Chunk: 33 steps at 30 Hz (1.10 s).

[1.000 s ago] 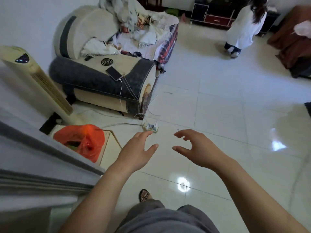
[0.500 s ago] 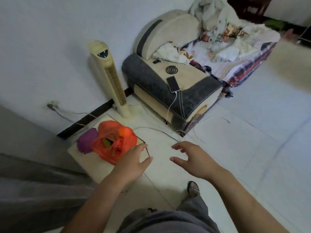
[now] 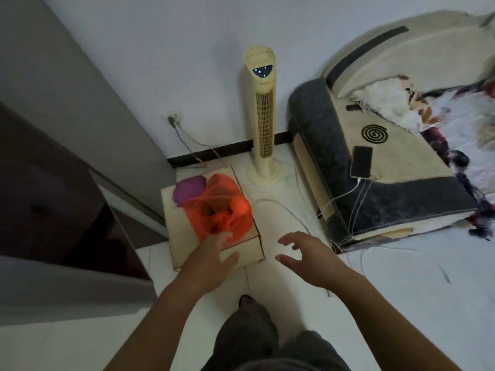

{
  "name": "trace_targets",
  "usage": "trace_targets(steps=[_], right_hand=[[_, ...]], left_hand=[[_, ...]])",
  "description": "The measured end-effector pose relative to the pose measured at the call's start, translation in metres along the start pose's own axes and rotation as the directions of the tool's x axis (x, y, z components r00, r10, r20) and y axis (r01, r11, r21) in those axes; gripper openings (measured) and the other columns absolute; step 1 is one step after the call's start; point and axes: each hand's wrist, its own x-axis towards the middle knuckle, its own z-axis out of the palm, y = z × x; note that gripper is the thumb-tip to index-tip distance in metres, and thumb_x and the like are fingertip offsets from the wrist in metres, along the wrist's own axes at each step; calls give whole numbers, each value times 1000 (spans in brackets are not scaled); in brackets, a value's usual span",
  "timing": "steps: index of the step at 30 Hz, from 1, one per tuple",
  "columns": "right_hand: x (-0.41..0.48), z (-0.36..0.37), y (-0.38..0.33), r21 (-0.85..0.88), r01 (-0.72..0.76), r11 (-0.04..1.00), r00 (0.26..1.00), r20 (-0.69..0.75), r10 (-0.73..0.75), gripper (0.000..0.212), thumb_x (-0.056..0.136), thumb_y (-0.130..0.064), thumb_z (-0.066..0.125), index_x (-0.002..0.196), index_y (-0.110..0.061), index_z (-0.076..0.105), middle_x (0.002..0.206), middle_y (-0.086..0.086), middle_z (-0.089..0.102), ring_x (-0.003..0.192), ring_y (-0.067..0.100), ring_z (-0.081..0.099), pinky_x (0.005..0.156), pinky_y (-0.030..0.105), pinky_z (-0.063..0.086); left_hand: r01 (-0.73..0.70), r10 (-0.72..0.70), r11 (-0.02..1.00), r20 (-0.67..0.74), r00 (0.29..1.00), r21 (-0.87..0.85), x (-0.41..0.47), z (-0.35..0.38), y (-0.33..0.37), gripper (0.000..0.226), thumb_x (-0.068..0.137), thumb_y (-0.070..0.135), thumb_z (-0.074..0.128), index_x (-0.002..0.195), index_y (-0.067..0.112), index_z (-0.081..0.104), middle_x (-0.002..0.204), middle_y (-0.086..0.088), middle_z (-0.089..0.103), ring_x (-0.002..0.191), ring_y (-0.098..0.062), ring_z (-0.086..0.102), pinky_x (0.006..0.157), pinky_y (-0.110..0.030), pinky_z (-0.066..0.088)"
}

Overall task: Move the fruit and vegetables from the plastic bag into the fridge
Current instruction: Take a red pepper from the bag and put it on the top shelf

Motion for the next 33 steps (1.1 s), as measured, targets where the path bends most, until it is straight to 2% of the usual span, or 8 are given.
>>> trace_targets(steps=[5,13,17,21,24,28,31,33], right_hand=[[59,-10,-24,-37,122,992,987,110,-117,43,87,-42,58,127,-26,50,127,-7,53,110,6,50,86,14,33],[136,-42,-41,-141,89,986,989,126,-71,42,87,-44,58,125,-29,49,127,-10,51,110,5,48,89,17,37],[174,-39,-57,-125,116,985,982,166,-94,42,87,-43,58,125,-29,49,127,-10,50,106,4,48,87,17,37],[208,-29,-67,-120,168,978,944,304,-125,44,87,-42,58,127,-27,47,130,-7,48,108,6,46,86,14,37],[239,-29,-78,-87,260,962,896,394,-207,36,91,-30,56,125,-24,47,127,-4,48,102,5,44,73,8,35],[281,-23,-86,11,404,915,803,474,-361,44,93,-28,54,115,-54,26,122,-15,35,108,1,36,90,16,31],[323,-10,-79,-22,436,899,756,551,-354,42,91,-33,54,130,-36,38,132,-7,40,115,10,44,91,25,37],[350,-1,-71,-49,448,893,742,577,-341,45,90,-35,55,131,-24,40,132,-2,43,111,11,46,86,25,37]], left_hand=[[122,-130,990,-119,984,-75,26,-21,-24,50,91,37,54,137,25,39,137,-1,45,120,-16,46,92,-26,38],[156,-178,976,-148,973,-149,100,-58,-32,50,89,39,55,135,23,41,137,-3,47,120,-18,49,97,-33,44],[166,-187,977,-166,968,-133,127,-81,-43,44,87,43,54,128,29,46,129,2,53,111,-16,54,91,-38,50],[207,-250,958,-220,943,-200,139,-90,-50,35,91,33,55,124,25,49,116,10,50,105,-13,51,82,-27,42],[310,-359,923,-221,907,-229,140,-88,-65,43,91,36,54,130,21,45,126,0,52,111,-19,52,86,-28,43],[439,-515,844,-235,824,-308,140,-83,-84,49,90,40,55,135,24,42,134,-3,49,117,-19,49,94,-30,42],[483,-600,785,-281,749,-388,153,-74,-85,47,90,36,55,134,25,43,133,-2,49,118,-17,49,96,-30,41],[487,-630,758,-290,721,-434,166,-61,-82,47,90,39,54,134,27,42,134,0,48,119,-15,48,96,-31,42]])
